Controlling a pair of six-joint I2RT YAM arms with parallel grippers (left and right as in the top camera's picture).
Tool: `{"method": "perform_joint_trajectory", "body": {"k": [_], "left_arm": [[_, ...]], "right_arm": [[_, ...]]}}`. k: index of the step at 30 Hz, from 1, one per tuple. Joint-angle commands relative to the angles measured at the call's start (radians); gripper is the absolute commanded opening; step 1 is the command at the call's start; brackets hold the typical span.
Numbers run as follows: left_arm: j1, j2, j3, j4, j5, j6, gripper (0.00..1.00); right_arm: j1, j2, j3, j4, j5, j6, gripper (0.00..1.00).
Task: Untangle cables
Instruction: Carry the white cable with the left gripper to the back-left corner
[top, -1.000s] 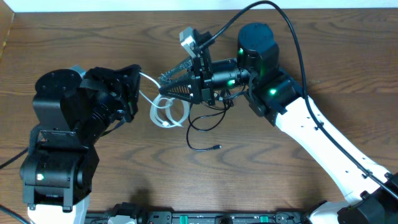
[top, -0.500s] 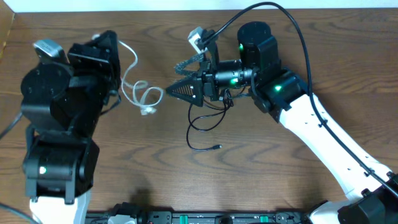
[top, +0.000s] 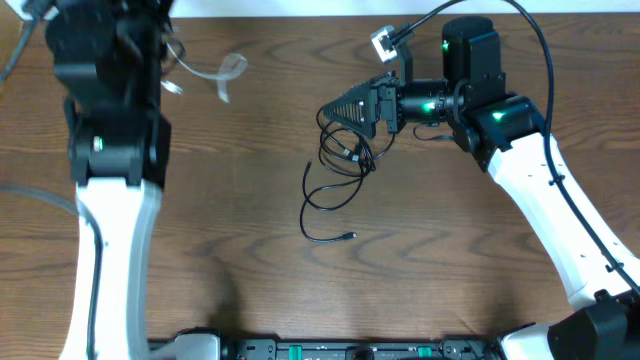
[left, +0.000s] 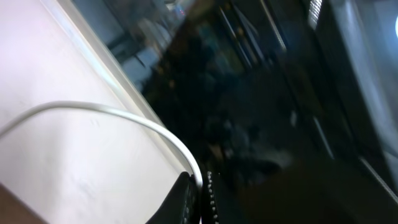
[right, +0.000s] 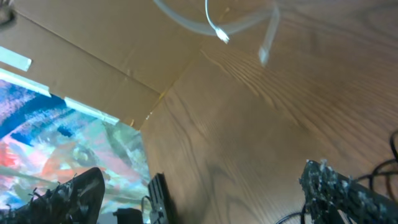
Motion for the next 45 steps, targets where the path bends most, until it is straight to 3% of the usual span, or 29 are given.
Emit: {"method": "perform_joint_trajectory", "body": {"k": [1,8,16,19,22,24,26,37,40,45], "left_arm": [[0.061,0.147,0.125,0.068,-0.068,0.042,0.08],[0.101,0.411,0.297,0.133,-0.1,0.042,0.08],[0.121,0.639,0.317,0.265,-0.346,0.081,0.07],[0.15,0.704,0.317,0.282,-0.459,0.227,0.07],[0.195,0.765,0.317,0.277,-0.497,0.466,0.08],[0.223,0.789,0.317,0.215,-0.497,0.591,0.07],[0.252,0.792,0.317,0.101,-0.49,0.625,0.07],[0.299,0.725,0.318,-0.505,0.053,0.626,0.07],[0.296,0.724,0.317,-0.531,0.167,0.663,0.07],[0.294,0.718,0.373,-0.512,0.181,0.767,0.07]], "right_arm": [[-0.019,-0.01,0.006,-0.029,-0.003,-0.042,0.98],[-0.02,-0.01,0.006,-0.043,0.039,-0.079,0.99],[-0.021,-0.01,0.006,-0.13,0.221,-0.086,0.99],[-0.021,-0.01,0.006,-0.19,0.297,-0.087,0.99],[-0.021,-0.01,0.006,-0.224,0.359,-0.094,0.99],[-0.021,-0.01,0.006,-0.226,0.369,-0.094,0.99],[-0.021,-0.01,0.006,-0.22,0.369,-0.094,0.99],[-0.021,-0.01,0.006,-0.24,0.383,-0.093,0.99],[-0.021,-0.01,0.006,-0.267,0.383,-0.093,0.99],[-0.021,-0.01,0.006,-0.294,0.383,-0.094,0.99]]}}
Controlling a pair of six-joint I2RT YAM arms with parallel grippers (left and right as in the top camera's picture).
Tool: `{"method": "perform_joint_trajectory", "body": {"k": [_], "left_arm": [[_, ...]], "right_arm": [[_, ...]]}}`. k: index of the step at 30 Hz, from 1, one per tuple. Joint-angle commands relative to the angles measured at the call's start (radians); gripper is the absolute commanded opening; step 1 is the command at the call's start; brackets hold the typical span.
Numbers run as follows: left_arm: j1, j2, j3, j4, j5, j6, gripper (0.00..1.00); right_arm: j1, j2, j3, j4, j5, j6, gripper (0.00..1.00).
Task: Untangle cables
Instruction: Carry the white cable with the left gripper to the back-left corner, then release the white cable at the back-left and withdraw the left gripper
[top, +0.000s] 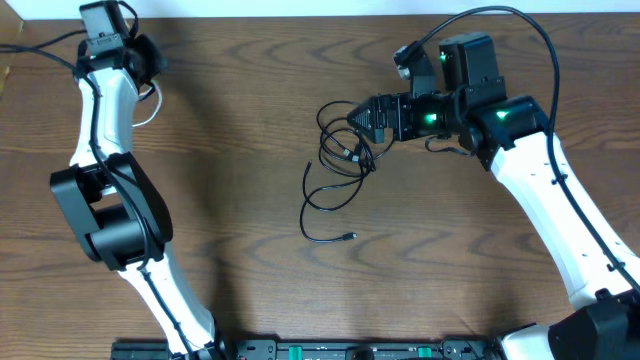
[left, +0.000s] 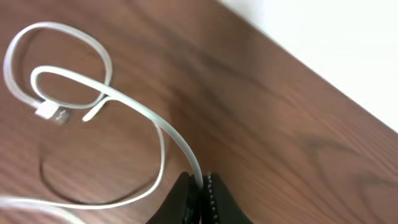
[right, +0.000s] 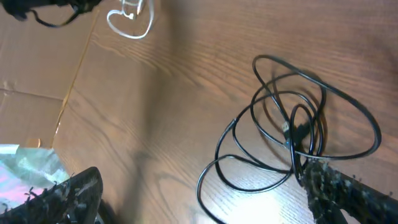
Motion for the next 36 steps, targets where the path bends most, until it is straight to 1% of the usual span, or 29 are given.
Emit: {"method": "perform_joint_trajectory", "body": {"k": [1,5,7,8,12,15,18,21,22,24,26,27,28,29,31,32,33,35,36], "left_arm": [[0.003,-0.052,0.109,-0.02,0.069,0.138,0.07],[-0.004,-0.052,0.26,-0.068,0.069,0.3,0.07],[-0.013,-0.051,0.313,-0.075,0.068,0.353,0.07],[-0.018,-0.051,0.335,-0.065,0.066,0.368,0.07],[-0.021,-0.04,0.341,0.008,0.05,0.363,0.07],[-0.021,0.009,0.34,0.1,0.027,0.374,0.07],[-0.021,0.073,0.338,0.179,0.027,0.428,0.07],[-0.019,0.137,0.338,0.219,0.022,0.496,0.07],[-0.019,0.158,0.338,0.221,0.005,0.528,0.07],[-0.019,0.197,0.337,0.216,-0.083,0.584,0.07],[-0.018,0.232,0.337,0.193,-0.197,0.611,0.07],[-0.014,0.245,0.336,0.178,-0.239,0.61,0.09],[-0.011,0.255,0.336,0.163,-0.267,0.61,0.29],[-0.002,0.266,0.336,0.145,-0.293,0.61,0.52],[0.012,0.267,0.335,0.125,-0.311,0.61,0.57],[0.021,0.266,0.335,0.119,-0.311,0.608,0.81],[0.028,0.261,0.335,0.112,-0.311,0.6,0.93],[0.042,0.242,0.335,0.094,-0.31,0.586,0.94],[0.047,0.23,0.335,0.088,-0.309,0.552,0.94]], "right_arm": [[-0.006,-0.01,0.006,-0.007,0.004,-0.016,0.99],[-0.006,-0.01,0.006,-0.005,0.004,-0.016,0.99],[-0.006,-0.01,0.006,-0.002,0.004,-0.016,0.99],[-0.006,-0.01,0.006,-0.002,0.005,-0.016,0.99],[-0.006,-0.01,0.006,-0.002,0.004,-0.016,0.99],[-0.006,-0.01,0.006,-0.004,0.004,-0.015,0.99],[-0.006,-0.01,0.006,-0.01,0.003,-0.015,0.98],[-0.003,-0.01,0.006,-0.024,0.003,-0.015,0.98],[0.0,-0.01,0.006,-0.029,0.003,-0.015,0.98],[0.006,-0.01,0.006,-0.041,0.003,-0.015,0.98],[0.014,-0.01,0.006,-0.051,0.004,-0.015,0.98],[0.016,-0.01,0.006,-0.053,0.004,-0.015,0.98],[0.019,-0.01,0.006,-0.055,0.004,-0.015,0.99],[0.021,-0.01,0.006,-0.055,0.004,-0.015,0.99],[0.024,-0.01,0.006,-0.055,0.004,-0.015,0.99],[0.027,-0.01,0.006,-0.055,0.004,-0.015,0.99],[0.027,-0.01,0.006,-0.055,0.004,-0.015,0.99],[0.027,-0.01,0.006,-0.055,0.004,-0.015,0.99],[0.027,-0.01,0.006,-0.055,0.004,-0.015,0.99]]}}
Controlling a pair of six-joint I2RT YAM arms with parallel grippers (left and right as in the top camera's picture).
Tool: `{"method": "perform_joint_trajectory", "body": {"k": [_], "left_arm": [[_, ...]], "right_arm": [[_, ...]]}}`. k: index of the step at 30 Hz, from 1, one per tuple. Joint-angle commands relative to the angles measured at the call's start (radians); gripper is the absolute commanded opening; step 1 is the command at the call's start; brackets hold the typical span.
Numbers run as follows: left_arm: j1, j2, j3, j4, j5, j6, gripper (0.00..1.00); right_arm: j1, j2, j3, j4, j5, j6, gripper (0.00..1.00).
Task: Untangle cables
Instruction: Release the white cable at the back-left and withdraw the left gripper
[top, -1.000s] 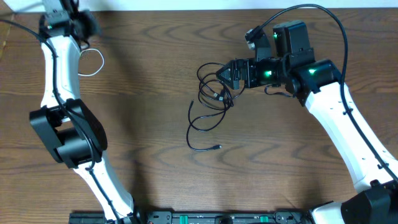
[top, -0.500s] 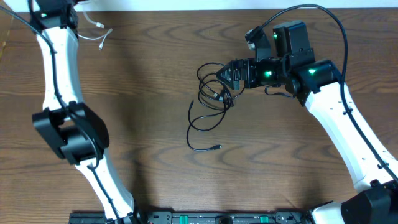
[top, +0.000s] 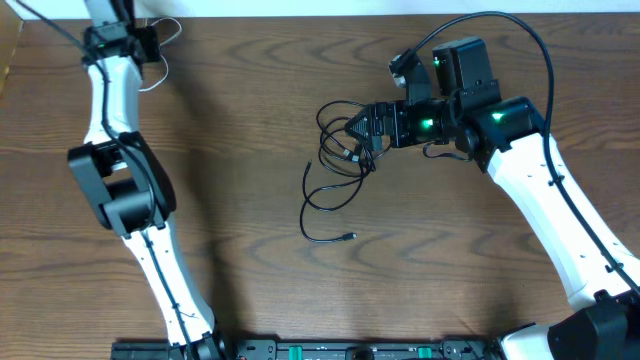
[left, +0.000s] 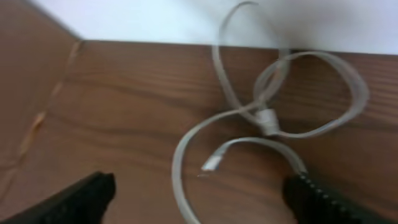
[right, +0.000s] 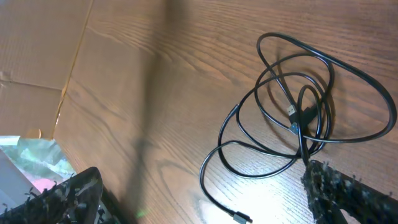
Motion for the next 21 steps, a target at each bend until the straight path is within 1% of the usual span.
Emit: {"method": "perform_joint_trajectory", "body": {"k": [1,4,7,10,13,21], "left_arm": [[0.029,-0.073,0.012,-0.018,-0.049,-0.072,0.94],[0.032,-0.116,0.012,-0.029,0.031,-0.176,0.94],[0.032,-0.152,0.012,-0.05,0.19,-0.252,0.94],[0.032,-0.161,0.012,-0.051,0.383,-0.27,0.92],[0.028,-0.15,0.001,-0.061,0.505,-0.269,0.91],[0.004,-0.108,-0.048,-0.175,0.521,-0.268,0.92]], "right_arm": [[0.007,-0.01,0.006,-0.002,0.001,-0.015,0.99],[0.007,-0.01,0.006,-0.002,0.001,-0.015,0.99],[0.007,-0.01,0.006,-0.006,0.001,-0.015,0.99],[0.006,-0.01,0.006,-0.022,0.002,-0.016,0.99],[0.006,-0.01,0.006,-0.031,0.002,-0.016,0.99],[0.006,-0.01,0.006,-0.032,0.002,-0.016,0.99]]}}
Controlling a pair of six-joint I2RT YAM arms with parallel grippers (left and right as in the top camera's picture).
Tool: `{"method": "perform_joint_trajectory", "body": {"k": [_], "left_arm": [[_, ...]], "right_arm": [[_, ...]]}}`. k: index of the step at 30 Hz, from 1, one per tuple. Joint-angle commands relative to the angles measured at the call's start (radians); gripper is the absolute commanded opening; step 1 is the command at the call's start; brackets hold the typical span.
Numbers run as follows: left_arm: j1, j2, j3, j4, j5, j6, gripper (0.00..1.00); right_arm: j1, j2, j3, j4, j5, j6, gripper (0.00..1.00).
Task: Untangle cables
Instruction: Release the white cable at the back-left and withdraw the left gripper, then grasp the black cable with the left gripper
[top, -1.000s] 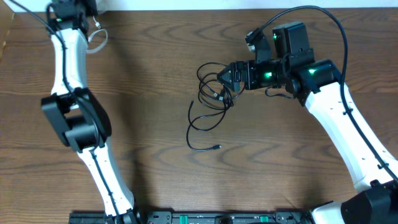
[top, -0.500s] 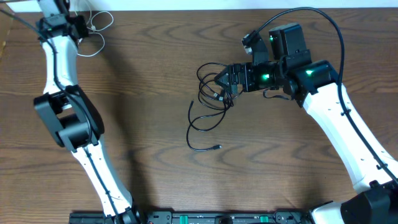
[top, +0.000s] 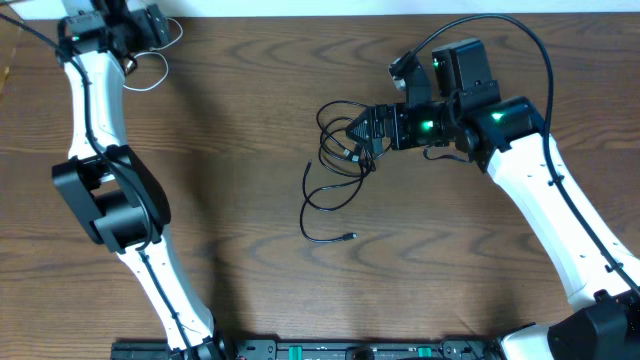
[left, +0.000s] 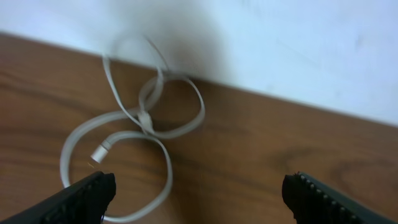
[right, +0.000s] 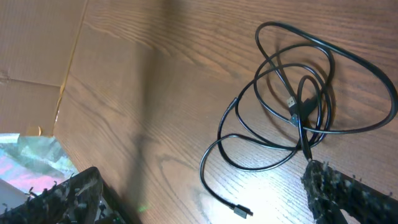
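A white flat cable (left: 134, 118) lies in loose loops on the wooden table at the far left corner, against the white wall; overhead it shows as the white cable (top: 150, 72). My left gripper (left: 199, 202) hovers open just beside it, holding nothing. A black cable (right: 298, 106) lies coiled mid-table, its tail running to a small plug (right: 241, 211); overhead the black cable (top: 343, 150) sits left of my right gripper (top: 366, 128). The right gripper (right: 205, 196) is open and empty, its right fingertip (right: 345, 193) close to the coil's edge.
A white wall (left: 280, 50) borders the table's far edge. A cardboard sheet (right: 37, 37) lies past the table's left side. A black equipment rail (top: 330, 350) runs along the front edge.
My left gripper has shifted a little right along the far edge and sits farther from the white cable, still open. The right gripper and black cable have hardly moved.
First my left gripper was shut on the white cable, held up off the table, while the right gripper stood open by the black coil. Then the left gripper held the cable at the far left corner. After that it was open, with the cable lying by the wall, as now.
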Motion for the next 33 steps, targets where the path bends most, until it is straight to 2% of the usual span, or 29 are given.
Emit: {"method": "perform_joint_trajectory", "body": {"k": [1,4,6,9,11,13,20,23,27,29,33], "left_arm": [[-0.007,0.035,-0.014,-0.064,0.055,-0.015,0.91],[-0.008,0.033,-0.014,-0.126,0.151,-0.016,0.92],[-0.008,0.033,-0.014,-0.141,0.33,-0.028,0.93],[-0.013,0.033,-0.014,-0.113,0.651,-0.144,0.93],[-0.026,0.033,-0.014,-0.116,0.768,-0.207,0.93],[-0.051,0.033,-0.014,-0.171,0.821,-0.233,0.93],[-0.237,0.034,-0.014,-0.472,0.755,-0.233,0.93],[-0.344,0.034,-0.014,-0.529,0.756,-0.232,0.94],[-0.491,0.034,-0.014,-0.514,0.733,-0.237,0.94],[-0.534,0.034,-0.014,-0.512,0.637,-0.281,0.94],[-0.615,0.034,-0.014,-0.532,0.359,-0.495,0.94]], "right_arm": [[0.006,-0.01,0.006,-0.005,0.001,-0.016,0.99],[0.005,-0.01,0.006,-0.011,0.006,-0.016,0.99],[0.003,-0.01,0.006,-0.011,0.053,-0.016,0.99],[-0.012,-0.01,0.006,-0.028,0.202,-0.015,0.99],[-0.037,-0.01,0.006,-0.055,0.318,0.002,0.99],[-0.069,-0.01,0.006,-0.08,0.408,0.013,0.99],[-0.195,-0.01,0.005,-0.161,0.505,0.029,0.99],[-0.285,-0.01,0.005,-0.237,0.562,0.057,0.99],[-0.424,-0.01,0.005,-0.32,0.55,0.057,0.99],[-0.456,-0.01,0.005,-0.343,0.529,0.057,0.99],[-0.484,-0.01,0.003,-0.359,0.512,0.056,0.99]]}}
